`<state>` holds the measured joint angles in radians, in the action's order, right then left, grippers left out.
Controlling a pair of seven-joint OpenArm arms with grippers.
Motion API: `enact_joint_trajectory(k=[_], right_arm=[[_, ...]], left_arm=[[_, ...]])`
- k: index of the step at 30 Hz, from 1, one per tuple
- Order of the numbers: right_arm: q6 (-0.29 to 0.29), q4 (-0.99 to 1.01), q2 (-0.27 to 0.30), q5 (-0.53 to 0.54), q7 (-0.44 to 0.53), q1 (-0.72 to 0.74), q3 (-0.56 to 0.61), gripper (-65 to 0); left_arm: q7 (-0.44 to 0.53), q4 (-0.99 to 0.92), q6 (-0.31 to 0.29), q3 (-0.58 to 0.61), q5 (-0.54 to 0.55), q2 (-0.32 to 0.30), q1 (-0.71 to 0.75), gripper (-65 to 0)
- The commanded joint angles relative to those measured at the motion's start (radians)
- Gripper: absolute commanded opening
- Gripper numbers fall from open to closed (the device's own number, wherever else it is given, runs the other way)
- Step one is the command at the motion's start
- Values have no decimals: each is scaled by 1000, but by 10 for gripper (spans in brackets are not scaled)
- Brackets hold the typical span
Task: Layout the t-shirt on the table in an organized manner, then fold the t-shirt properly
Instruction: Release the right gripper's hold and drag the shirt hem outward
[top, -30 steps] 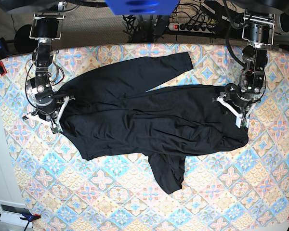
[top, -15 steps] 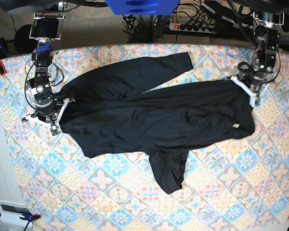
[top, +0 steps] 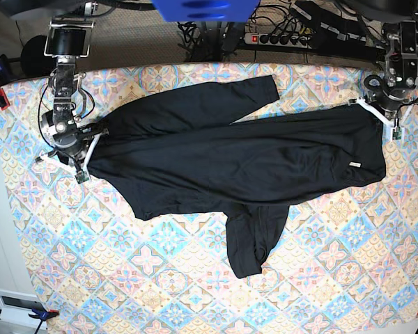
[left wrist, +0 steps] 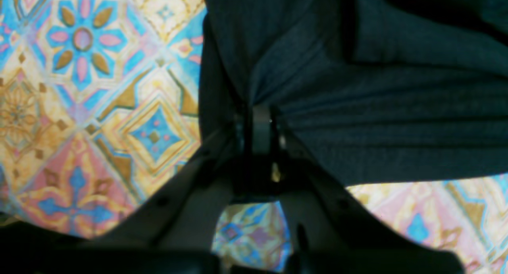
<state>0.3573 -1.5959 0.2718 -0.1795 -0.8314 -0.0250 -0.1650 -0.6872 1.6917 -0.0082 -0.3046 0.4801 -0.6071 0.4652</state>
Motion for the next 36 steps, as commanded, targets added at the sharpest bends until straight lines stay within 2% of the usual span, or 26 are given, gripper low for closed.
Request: enact_joint_trajectory(k=[1, 4, 8, 11, 13, 16, 22, 28, 34, 36], right_arm=[[-14, -34, 20, -12, 16, 23, -5, -650], [-11, -83, 22, -12, 11, 6, -3, -619], [-11, -165, 22, -12, 13, -43, -3, -498], [-11, -189, 22, -12, 24, -39, 11, -454], [-11, -191, 28, -12, 62, -28, 43, -460], [-11, -168, 44, -7, 100, 67, 140, -465], [-8, 33, 44, -7, 120, 290, 342, -463], [79, 220, 44, -5, 191, 462, 505, -465], [167, 288, 44, -5, 218, 527, 689, -465], [170, 288, 44, -5, 218, 538, 741, -466]], left_arm=[[19, 14, 14, -15, -13, -21, -1, -649], [19, 14, 14, -15, -14, -21, 8, -649], [19, 12, 14, -9, -13, -18, 4, -649], [19, 12, 14, -6, -13, -17, 4, -649], [19, 12, 14, -6, -13, -17, 5, -649], [19, 12, 14, -6, -13, -17, 11, -649], [19, 11, 14, -11, -13, -17, 13, -649], [19, 11, 14, -6, -13, -7, 11, -649], [19, 11, 14, -11, -13, 19, 4, -649], [19, 11, 14, -8, -13, 20, 4, -649]])
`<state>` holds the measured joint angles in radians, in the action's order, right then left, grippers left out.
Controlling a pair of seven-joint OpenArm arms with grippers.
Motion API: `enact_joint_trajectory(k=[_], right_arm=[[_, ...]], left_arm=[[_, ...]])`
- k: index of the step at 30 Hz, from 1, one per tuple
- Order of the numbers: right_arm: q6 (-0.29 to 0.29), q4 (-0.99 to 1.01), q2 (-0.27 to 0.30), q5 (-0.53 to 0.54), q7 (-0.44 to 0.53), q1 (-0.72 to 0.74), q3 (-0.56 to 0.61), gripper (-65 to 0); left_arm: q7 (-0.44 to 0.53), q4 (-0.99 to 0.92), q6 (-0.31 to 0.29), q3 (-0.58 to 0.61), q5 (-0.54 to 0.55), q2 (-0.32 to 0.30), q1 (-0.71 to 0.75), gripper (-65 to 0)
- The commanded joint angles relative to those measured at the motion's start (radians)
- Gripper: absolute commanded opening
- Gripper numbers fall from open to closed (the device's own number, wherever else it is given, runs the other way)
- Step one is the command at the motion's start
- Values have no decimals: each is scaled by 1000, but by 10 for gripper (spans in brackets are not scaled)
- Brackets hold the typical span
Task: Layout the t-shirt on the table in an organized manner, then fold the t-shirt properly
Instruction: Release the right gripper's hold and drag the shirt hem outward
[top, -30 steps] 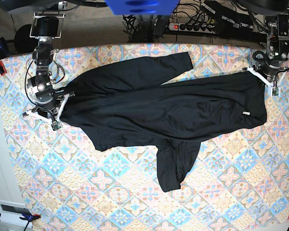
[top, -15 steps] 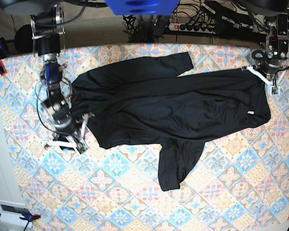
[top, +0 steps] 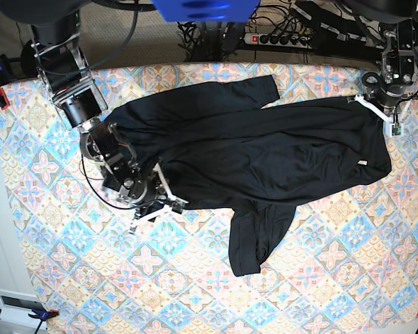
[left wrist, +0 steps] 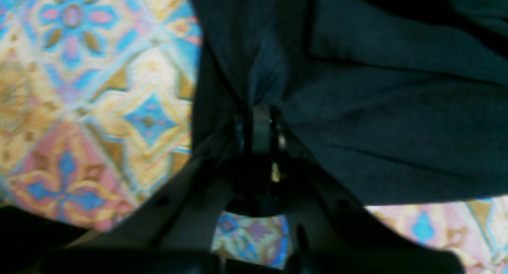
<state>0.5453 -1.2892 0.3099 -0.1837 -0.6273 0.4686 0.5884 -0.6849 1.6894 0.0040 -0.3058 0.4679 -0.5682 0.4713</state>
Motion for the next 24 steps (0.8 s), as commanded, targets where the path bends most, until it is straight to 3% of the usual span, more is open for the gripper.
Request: enact_joint_trajectory(k=[1, 8, 16, 24], right_arm=[[-18, -19, 5, -1, 16, 45, 3, -466], [-18, 16, 5, -1, 17, 54, 63, -453], [-18, 130, 4, -1, 20, 152, 186, -316], [-18, 357, 2, -1, 149, 200, 284, -309]], left_arm=[[17, 13, 1, -6, -1, -19, -3, -649], [17, 13, 1, -6, 1, -13, -4, -649], [17, 13, 1, -6, 1, 29, -4, -649], [17, 13, 1, -11, 1, 52, -4, -649]])
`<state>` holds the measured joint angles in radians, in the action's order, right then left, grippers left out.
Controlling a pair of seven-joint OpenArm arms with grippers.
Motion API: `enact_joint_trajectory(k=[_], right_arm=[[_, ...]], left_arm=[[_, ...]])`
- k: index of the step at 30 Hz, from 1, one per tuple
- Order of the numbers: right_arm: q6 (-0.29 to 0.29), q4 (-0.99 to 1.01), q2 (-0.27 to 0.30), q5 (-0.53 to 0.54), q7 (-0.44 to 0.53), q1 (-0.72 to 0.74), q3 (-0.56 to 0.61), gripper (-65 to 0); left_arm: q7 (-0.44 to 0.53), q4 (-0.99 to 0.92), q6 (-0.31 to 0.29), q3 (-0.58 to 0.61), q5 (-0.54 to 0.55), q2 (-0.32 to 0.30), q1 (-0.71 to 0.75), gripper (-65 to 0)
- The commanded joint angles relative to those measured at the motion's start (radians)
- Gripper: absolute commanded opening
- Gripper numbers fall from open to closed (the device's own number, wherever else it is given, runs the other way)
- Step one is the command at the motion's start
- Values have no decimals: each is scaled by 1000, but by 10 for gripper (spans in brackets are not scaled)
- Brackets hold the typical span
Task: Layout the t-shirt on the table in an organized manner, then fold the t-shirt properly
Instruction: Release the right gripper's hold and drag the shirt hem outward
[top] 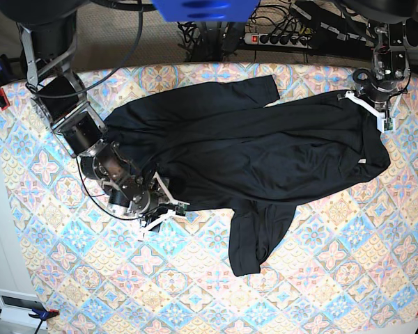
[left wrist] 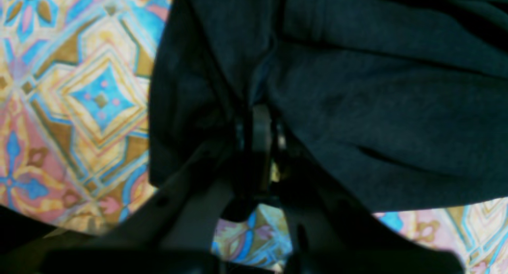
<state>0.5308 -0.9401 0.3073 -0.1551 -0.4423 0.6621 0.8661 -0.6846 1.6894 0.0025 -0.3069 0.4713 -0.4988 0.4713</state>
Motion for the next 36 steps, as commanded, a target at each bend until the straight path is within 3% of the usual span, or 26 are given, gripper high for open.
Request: enact_joint_trajectory(k=[1, 5, 7, 10, 12, 16, 21, 25, 27, 33, 36], right_arm=[[-4, 22, 5, -30, -28, 6, 18, -309], [-2, 68, 5, 7, 3, 8, 74, -354], [21, 80, 5, 64, 3, 9, 98, -425], [131, 80, 5, 88, 4, 25, 107, -567], [167, 80, 6, 88, 15, 26, 104, -650], [167, 74, 28, 91, 47, 29, 49, -649], [167, 71, 30, 90, 66, 29, -227, -650], [167, 80, 25, 85, 72, 83, -354, -650], [144, 82, 26, 85, 72, 104, -387, -650], [-87, 143, 30, 85, 72, 155, -473, -650], [-169, 209, 30, 85, 73, 173, -500, -650]], left_arm=[[16, 13, 3, -10, -3, -18, -4, -649], [18, 13, 3, -10, -3, -18, -4, -649], [18, 13, 3, -10, -3, -18, -4, -649], [18, 13, 3, -11, -3, -18, -4, -649], [18, 13, 3, -11, -3, -18, -4, -649], [19, 13, 3, -11, -3, -18, -4, -649], [76, 13, 3, -7, -3, -16, 2, -649], [78, 13, 3, -11, -4, 5, -3, -649], [79, 13, 3, -11, -7, 10, -4, -649], [82, 13, 3, -11, -4, 12, -6, -649], [82, 13, 3, -13, -4, 12, -6, -649]])
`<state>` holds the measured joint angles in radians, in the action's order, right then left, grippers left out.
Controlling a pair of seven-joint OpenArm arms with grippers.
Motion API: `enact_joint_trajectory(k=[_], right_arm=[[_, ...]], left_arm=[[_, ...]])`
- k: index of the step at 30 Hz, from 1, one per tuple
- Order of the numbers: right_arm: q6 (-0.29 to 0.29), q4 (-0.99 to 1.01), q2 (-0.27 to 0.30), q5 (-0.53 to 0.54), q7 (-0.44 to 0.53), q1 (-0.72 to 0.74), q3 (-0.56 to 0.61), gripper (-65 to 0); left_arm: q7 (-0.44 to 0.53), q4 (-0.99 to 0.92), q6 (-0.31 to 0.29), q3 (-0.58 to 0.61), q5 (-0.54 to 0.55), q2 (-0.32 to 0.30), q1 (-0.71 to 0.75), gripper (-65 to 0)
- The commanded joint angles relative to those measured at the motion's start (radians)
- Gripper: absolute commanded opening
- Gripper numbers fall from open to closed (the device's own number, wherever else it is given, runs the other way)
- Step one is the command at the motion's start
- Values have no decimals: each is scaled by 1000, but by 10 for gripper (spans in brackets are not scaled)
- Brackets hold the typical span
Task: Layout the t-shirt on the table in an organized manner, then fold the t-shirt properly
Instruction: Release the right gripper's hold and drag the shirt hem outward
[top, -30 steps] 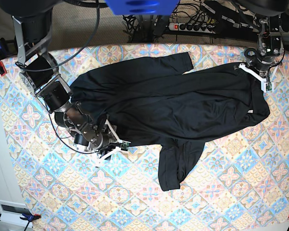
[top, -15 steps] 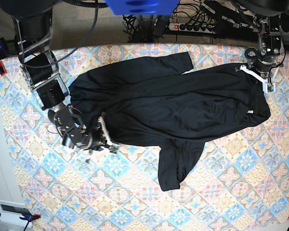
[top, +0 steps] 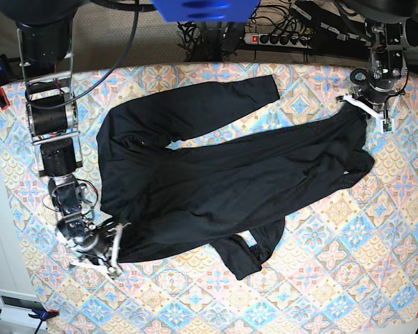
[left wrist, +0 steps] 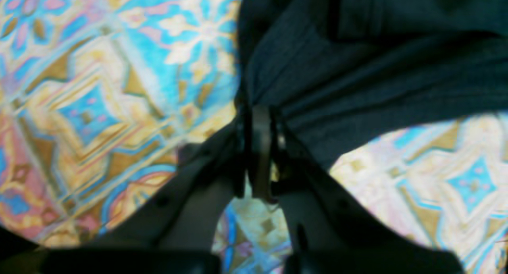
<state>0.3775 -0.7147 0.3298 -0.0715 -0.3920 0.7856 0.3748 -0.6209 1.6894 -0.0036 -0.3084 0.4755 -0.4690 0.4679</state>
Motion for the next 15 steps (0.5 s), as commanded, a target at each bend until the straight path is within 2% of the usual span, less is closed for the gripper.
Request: enact_joint_trajectory(k=[1, 4, 7, 15], right_arm=[[-47, 2, 7, 2, 23, 54, -17, -650], [-162, 34, 7, 2, 24, 57, -26, -650], [-223, 36, 4, 2, 24, 57, -17, -646], [-226, 31, 2, 0, 6, 50, -13, -505]], left_arm=[[19, 13, 9, -11, -8, -18, -2, -649], [20, 13, 9, -11, -8, -18, -4, -649], [51, 13, 9, -11, -8, -17, -19, -649], [52, 19, 9, -11, -7, 5, -11, -649]])
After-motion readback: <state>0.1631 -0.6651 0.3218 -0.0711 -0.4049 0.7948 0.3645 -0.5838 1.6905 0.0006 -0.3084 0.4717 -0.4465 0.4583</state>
